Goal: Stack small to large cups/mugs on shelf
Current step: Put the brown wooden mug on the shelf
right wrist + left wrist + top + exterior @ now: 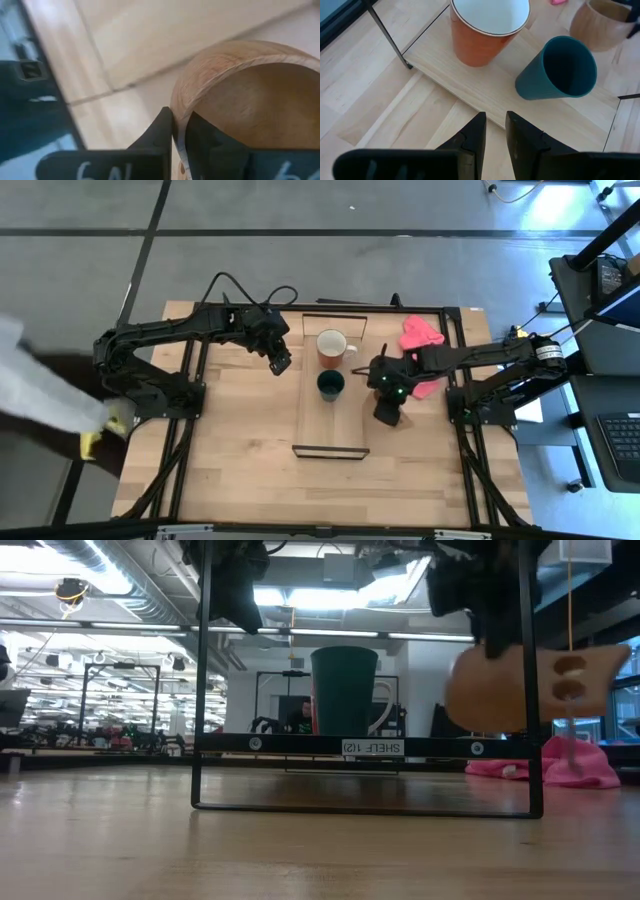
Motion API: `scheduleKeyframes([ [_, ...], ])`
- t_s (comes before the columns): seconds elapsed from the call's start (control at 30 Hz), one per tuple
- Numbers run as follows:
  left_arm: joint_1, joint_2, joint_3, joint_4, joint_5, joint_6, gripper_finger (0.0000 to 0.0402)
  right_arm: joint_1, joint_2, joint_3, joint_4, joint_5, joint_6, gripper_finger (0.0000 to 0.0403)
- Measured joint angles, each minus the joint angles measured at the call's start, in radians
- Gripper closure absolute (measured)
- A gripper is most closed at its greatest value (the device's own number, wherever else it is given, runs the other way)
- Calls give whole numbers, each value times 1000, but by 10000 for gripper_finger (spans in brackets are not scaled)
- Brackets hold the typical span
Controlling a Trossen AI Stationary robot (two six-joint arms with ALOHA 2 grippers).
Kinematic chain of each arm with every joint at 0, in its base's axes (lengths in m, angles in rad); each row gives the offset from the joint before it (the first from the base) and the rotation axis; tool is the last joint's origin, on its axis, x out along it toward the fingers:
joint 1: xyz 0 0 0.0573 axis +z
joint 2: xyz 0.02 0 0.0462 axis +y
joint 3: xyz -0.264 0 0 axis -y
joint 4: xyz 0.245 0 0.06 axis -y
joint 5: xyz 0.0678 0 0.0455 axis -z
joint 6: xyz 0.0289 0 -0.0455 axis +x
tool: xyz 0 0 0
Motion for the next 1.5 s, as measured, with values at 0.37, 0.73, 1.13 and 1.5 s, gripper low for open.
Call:
scheduleKeyframes([
  [0.37, 0, 0, 0, 0, 0, 1, 333, -5, 0, -2, -107, 171, -122, 369],
  [0.73, 0, 0, 0, -1, 0, -4, 333, -16, -1, -149, -36, 129, -97, 363],
  [1.13, 0, 0, 0, -1, -5, -5, 333, -16, 0, -179, 5, 172, -118, 360],
  [1.5, 4, 0, 0, -1, -26, 1, 333, -17, 0, -179, 10, 92, -41, 288],
])
